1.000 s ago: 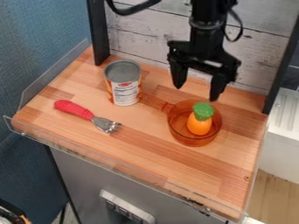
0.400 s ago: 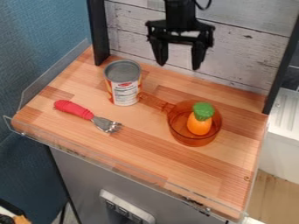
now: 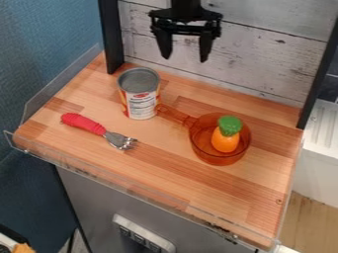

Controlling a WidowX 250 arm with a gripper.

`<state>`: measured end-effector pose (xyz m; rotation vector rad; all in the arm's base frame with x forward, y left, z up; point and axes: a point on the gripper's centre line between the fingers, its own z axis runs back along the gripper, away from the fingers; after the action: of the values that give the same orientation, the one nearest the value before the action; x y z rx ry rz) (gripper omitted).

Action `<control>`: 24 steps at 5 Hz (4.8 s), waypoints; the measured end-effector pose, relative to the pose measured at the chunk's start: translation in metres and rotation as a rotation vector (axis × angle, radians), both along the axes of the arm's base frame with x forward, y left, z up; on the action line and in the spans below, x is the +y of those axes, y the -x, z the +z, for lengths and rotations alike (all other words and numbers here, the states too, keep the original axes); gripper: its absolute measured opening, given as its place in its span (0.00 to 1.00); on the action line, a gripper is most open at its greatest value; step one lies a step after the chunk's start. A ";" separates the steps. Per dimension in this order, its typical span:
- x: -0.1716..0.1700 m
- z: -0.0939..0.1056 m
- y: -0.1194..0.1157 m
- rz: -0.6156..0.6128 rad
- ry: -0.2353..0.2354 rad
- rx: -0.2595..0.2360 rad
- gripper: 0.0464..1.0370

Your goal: Move the can to the bottom right corner of the table

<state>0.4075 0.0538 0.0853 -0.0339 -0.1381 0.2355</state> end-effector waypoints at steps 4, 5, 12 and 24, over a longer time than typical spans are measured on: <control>0.061 -0.033 -0.012 0.136 -0.062 0.063 0.96; 0.065 -0.036 -0.012 0.133 -0.084 0.071 0.96; 0.054 -0.055 0.082 0.062 -0.036 0.175 0.96; -0.092 -0.042 0.137 0.480 0.167 0.135 0.96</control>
<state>0.2710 -0.0383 0.0428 -0.1515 0.0110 0.7269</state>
